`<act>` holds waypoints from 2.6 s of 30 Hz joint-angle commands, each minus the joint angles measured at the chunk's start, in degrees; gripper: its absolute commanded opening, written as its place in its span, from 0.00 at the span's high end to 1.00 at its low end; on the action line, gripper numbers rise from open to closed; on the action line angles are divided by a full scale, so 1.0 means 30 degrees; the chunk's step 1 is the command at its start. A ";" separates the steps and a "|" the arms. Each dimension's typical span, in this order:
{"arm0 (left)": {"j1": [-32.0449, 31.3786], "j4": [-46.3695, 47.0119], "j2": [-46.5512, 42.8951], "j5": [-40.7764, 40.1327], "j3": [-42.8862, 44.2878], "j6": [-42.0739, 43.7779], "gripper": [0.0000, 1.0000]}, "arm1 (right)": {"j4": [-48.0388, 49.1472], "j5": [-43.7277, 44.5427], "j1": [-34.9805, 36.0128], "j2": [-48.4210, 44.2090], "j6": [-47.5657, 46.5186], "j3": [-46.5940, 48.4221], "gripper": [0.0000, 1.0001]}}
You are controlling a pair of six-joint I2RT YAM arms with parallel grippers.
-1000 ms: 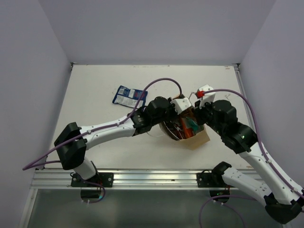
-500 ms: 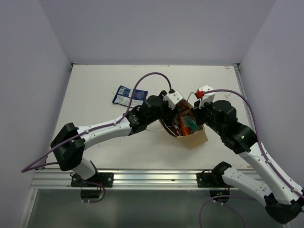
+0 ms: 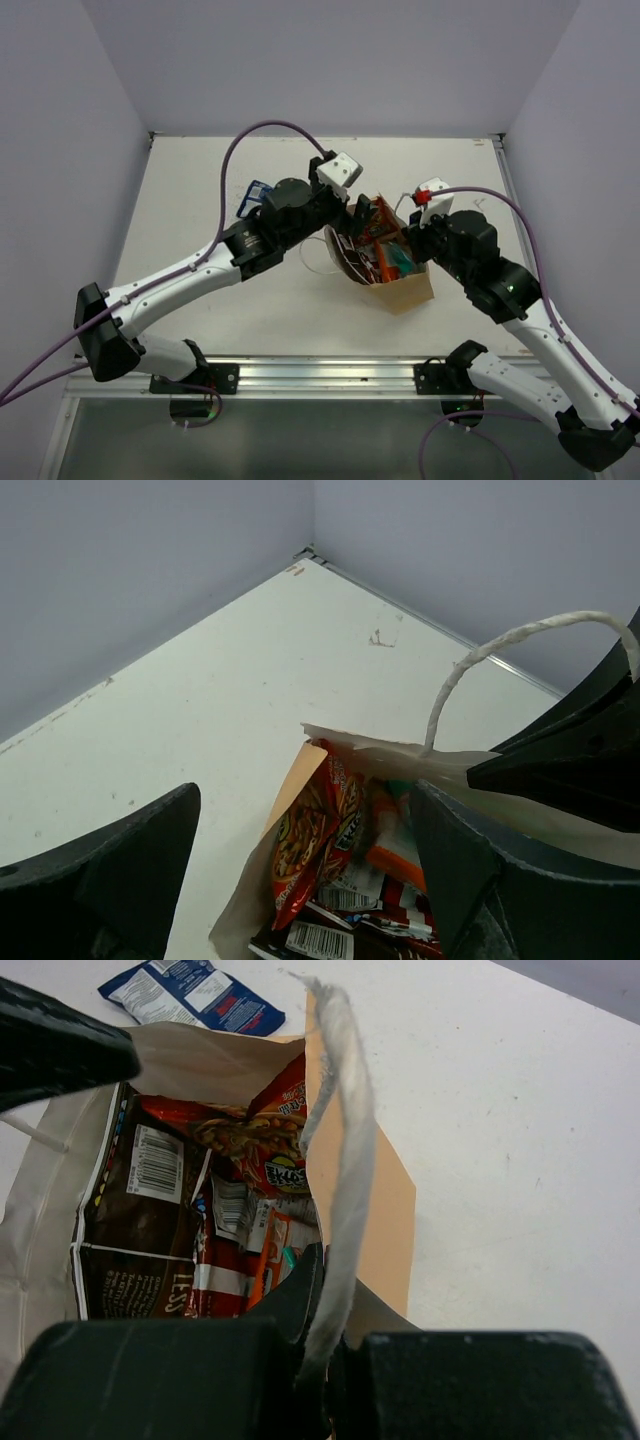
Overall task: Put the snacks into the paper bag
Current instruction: Place the snack in the paper bag, then adjust the paper bag at the center of the board.
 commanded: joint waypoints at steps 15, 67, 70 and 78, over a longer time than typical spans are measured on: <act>0.0399 -1.3139 -0.4087 -0.2842 0.2103 -0.8812 0.09 | 0.0944 0.0811 0.0082 0.0327 0.1361 0.0053 1.00; 0.4090 -1.1766 -0.0252 0.3171 0.7110 -0.6354 0.94 | 0.0388 0.2508 0.0082 0.0621 0.3941 0.1458 1.00; 0.4236 -1.1414 -0.0135 0.3285 0.7170 -0.6266 0.90 | 0.0271 0.3209 0.0082 0.0357 0.3326 0.1839 1.00; 0.4295 -1.0036 -0.0923 0.3963 0.4504 -0.6471 0.51 | -0.0431 0.3770 0.0082 0.0678 0.1801 0.1723 1.00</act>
